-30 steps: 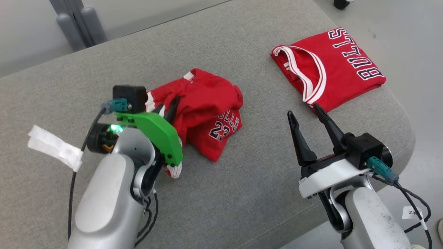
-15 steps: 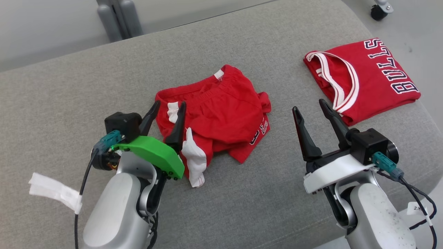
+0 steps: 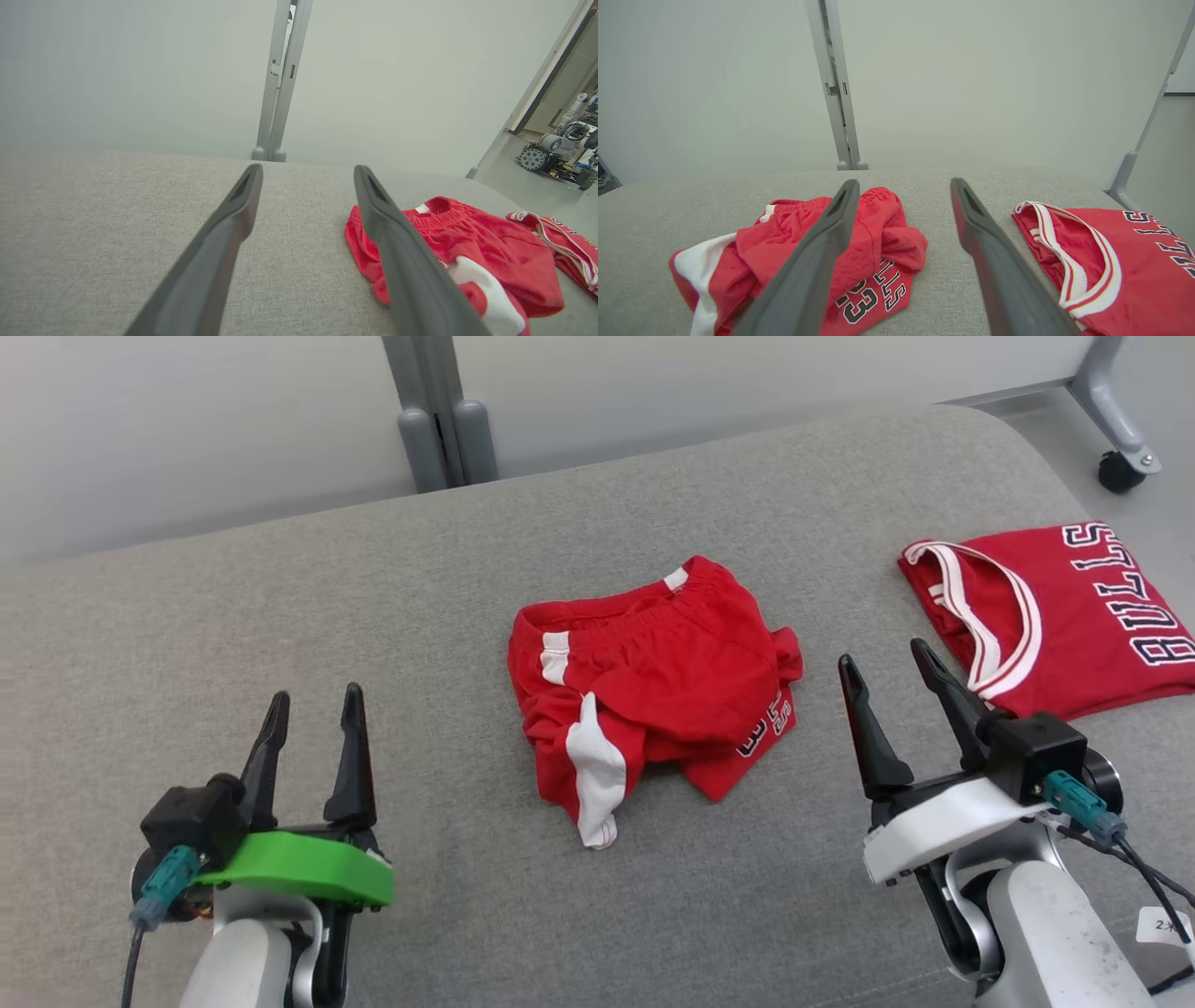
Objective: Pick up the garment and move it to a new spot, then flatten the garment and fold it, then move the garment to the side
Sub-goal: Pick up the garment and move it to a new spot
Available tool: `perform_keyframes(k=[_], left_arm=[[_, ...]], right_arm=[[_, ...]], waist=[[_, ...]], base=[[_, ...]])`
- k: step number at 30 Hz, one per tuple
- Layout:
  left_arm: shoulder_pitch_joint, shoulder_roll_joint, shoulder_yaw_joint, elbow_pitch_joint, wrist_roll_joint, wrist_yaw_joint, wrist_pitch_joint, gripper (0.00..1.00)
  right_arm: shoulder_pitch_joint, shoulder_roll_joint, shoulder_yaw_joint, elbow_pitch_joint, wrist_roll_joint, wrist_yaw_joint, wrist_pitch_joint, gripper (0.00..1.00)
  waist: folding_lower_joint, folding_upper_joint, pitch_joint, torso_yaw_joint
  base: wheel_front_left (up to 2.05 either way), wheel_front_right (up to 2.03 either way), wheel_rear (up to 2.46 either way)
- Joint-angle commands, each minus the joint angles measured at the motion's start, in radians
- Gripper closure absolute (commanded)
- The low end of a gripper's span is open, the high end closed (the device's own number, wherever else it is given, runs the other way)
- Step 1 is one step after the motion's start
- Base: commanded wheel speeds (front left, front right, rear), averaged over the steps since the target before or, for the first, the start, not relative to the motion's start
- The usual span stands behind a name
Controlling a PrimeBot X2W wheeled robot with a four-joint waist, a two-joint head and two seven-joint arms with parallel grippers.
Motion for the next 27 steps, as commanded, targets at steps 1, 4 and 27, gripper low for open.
perform_keyframes(k=[1,4,27], left_arm=[[0.038,0.007,0.013,-0.013,0.024,0.004,-0.006,0.0],[0.091,0.012,0.056,-0.056,0.058,0.016,-0.008,0.0],[0.331,-0.068,0.234,-0.165,0.207,-0.052,-0.008,0.0]], right_arm=[[0.017,-0.005,-0.008,0.006,-0.004,-0.002,0.003,0.0],[0.032,-0.004,-0.022,0.017,-0.008,-0.002,0.002,0.0],[0.071,-0.007,-0.042,0.088,0.006,-0.002,-0.005,0.0]], waist=[[0.0001,0.0,-0.033,0.044],[0.0001,0.0,-0.047,0.066],[0.0001,0.0,-0.099,0.114]], base=[[0.0,0.0,0.0],[0.0,0.0,0.0],[0.0,0.0,0.0]])
